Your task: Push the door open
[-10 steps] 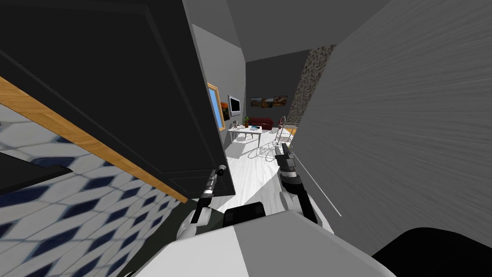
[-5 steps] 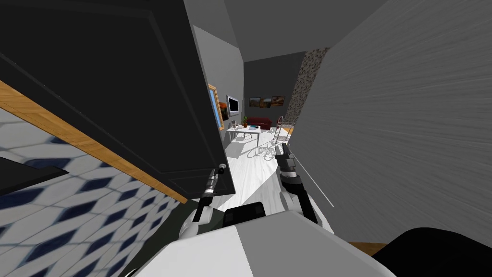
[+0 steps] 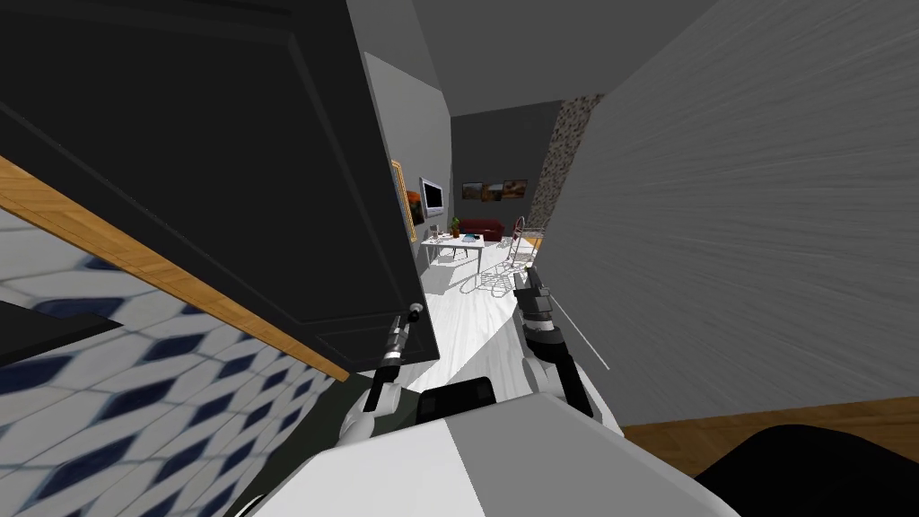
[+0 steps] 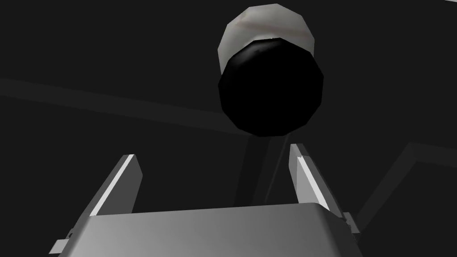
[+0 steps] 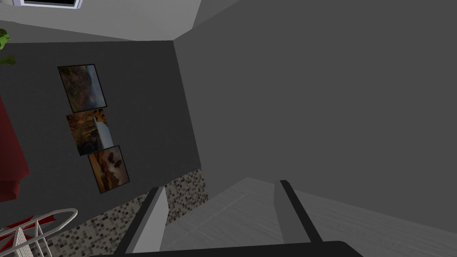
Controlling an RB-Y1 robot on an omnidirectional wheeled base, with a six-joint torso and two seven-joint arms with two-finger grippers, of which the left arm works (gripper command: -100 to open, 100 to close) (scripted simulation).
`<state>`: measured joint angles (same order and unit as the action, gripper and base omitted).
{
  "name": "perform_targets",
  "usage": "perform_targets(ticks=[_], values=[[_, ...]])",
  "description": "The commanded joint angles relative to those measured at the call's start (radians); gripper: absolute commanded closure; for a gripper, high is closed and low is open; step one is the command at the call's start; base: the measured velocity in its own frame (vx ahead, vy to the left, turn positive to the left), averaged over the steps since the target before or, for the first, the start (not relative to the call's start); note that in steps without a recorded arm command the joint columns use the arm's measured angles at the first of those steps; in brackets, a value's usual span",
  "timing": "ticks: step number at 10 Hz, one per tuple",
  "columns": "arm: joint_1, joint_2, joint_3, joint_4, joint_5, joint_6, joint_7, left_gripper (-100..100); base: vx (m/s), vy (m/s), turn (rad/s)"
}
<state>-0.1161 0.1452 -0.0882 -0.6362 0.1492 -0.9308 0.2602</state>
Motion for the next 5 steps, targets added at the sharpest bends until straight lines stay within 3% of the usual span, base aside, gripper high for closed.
perform_targets(ticks=[1, 5], values=[[-0.004, -0.010, -0.001, 0.001, 0.022, 0.007, 0.050, -100, -0.071, 0.046, -0.106], [-0.010, -0.024, -0.003, 0.005, 0.053, 0.014, 0.148, -100, -0.047, 0.022, -0.044]])
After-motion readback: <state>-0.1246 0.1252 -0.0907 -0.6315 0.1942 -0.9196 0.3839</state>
